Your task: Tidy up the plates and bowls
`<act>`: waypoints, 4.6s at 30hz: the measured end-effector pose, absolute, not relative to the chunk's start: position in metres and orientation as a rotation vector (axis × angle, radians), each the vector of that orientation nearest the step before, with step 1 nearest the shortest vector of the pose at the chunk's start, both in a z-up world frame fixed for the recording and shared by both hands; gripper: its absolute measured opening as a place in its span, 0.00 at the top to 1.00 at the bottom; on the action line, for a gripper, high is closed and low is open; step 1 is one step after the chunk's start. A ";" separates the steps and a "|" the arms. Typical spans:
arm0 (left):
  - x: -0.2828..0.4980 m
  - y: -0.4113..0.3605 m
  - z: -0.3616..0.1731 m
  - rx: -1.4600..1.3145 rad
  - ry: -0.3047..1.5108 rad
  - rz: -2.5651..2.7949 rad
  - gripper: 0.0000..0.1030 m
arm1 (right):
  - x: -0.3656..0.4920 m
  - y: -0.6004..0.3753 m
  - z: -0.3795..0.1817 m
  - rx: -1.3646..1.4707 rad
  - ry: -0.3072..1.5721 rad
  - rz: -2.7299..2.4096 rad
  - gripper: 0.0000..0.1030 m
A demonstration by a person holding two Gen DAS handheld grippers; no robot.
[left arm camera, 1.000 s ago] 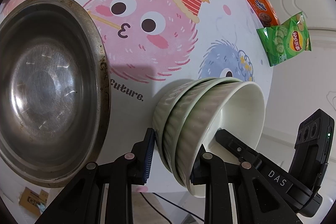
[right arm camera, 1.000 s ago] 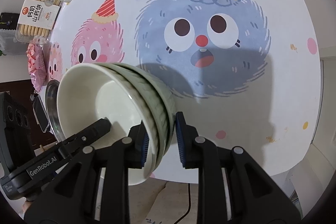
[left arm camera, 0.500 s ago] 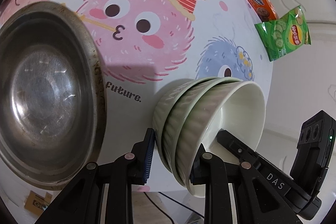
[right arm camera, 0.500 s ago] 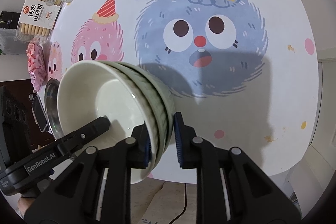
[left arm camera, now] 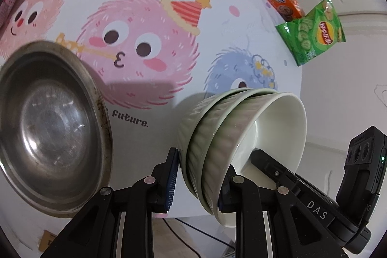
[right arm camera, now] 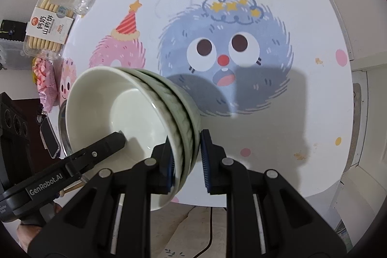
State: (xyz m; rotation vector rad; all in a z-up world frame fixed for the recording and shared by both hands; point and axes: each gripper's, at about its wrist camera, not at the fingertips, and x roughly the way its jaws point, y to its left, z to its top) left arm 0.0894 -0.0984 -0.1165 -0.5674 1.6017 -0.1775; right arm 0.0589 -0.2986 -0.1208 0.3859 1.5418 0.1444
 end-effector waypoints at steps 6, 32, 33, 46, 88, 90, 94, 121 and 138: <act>0.090 -0.081 -0.090 -0.578 1.555 -0.183 0.76 | 0.064 -0.287 -0.091 0.368 1.498 0.158 0.79; 0.039 0.081 -0.103 -0.704 1.509 0.000 0.76 | 0.056 -0.122 -0.092 0.211 1.534 0.367 0.78; 0.038 0.084 -0.106 -0.703 1.512 0.001 0.76 | 0.055 -0.117 -0.097 0.207 1.542 0.365 0.78; 0.033 0.103 -0.149 -0.697 1.559 0.001 0.77 | 0.046 -0.093 -0.141 0.197 1.602 0.305 0.78; 0.024 0.145 -0.084 -0.497 1.325 -0.032 0.17 | 0.044 -0.135 -0.079 0.190 1.421 0.306 0.39; 0.023 0.153 -0.090 -0.481 1.331 -0.013 0.18 | 0.046 -0.144 -0.086 0.184 1.436 0.295 0.39; 0.018 0.169 -0.111 -0.507 1.371 -0.015 0.18 | 0.043 -0.157 -0.106 0.188 1.463 0.275 0.39; 0.046 0.150 -0.173 -0.674 1.493 -0.183 0.85 | 0.054 -0.144 -0.171 0.328 1.592 0.380 0.82; 0.049 0.143 -0.169 -0.569 1.475 -0.192 0.90 | 0.049 -0.127 -0.163 0.138 1.502 0.414 0.88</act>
